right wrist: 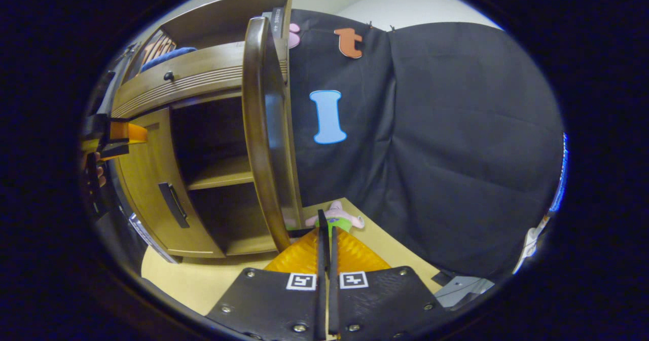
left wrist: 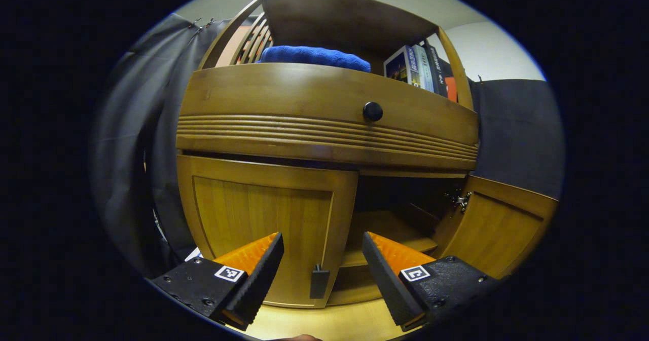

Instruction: Open the right door of the double-door shoe cabinet with the right hand, and open the left door with the left hand.

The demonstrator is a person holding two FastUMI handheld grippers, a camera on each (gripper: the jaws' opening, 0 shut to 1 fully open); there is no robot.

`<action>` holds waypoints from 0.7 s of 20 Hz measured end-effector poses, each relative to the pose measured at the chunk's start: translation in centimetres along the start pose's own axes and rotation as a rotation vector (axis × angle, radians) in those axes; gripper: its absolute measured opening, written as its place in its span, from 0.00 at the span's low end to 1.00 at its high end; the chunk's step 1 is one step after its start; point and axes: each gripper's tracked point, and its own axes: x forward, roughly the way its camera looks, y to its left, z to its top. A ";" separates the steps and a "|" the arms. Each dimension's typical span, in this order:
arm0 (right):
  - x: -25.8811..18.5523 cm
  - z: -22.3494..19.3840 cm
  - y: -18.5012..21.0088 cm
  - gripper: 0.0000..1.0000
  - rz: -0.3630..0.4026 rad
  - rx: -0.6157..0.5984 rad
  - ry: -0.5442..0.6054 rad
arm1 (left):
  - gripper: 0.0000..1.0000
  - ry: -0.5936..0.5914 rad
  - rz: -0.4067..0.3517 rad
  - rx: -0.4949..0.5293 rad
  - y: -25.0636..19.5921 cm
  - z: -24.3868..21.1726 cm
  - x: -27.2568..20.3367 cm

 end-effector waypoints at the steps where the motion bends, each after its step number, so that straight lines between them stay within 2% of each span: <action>1: 0.1 0.1 -0.7 0.02 0.002 -0.017 -0.003 | 0.96 0.000 0.011 -0.013 0.3 -0.3 0.1; 3: 0.2 0.5 -1.9 0.03 0.006 -0.040 -0.011 | 0.93 -0.009 0.041 -0.026 1.0 -0.7 0.5; 4: 0.3 0.8 -2.5 0.03 0.011 -0.044 -0.012 | 0.96 -0.012 0.038 -0.023 1.0 -0.9 0.6; 6: 0.4 1.1 -4.1 0.02 -0.003 -0.032 -0.017 | 0.93 -0.004 0.018 -0.015 0.4 -1.7 1.1; 7: 0.4 1.3 -5.1 0.02 -0.015 -0.019 -0.022 | 0.96 -0.008 0.013 -0.015 0.2 -1.9 1.2; 9: 0.3 1.9 -6.0 0.03 0.000 0.023 -0.025 | 0.96 -0.011 0.009 -0.016 -0.4 -2.5 1.6; 12: 0.1 2.5 -7.7 0.03 -0.014 0.041 -0.030 | 0.90 0.008 0.020 -0.003 -1.0 -4.2 2.5; 14: -0.4 3.4 -9.1 0.03 -0.040 0.032 -0.053 | 0.78 0.006 0.040 0.009 -0.7 -5.0 3.2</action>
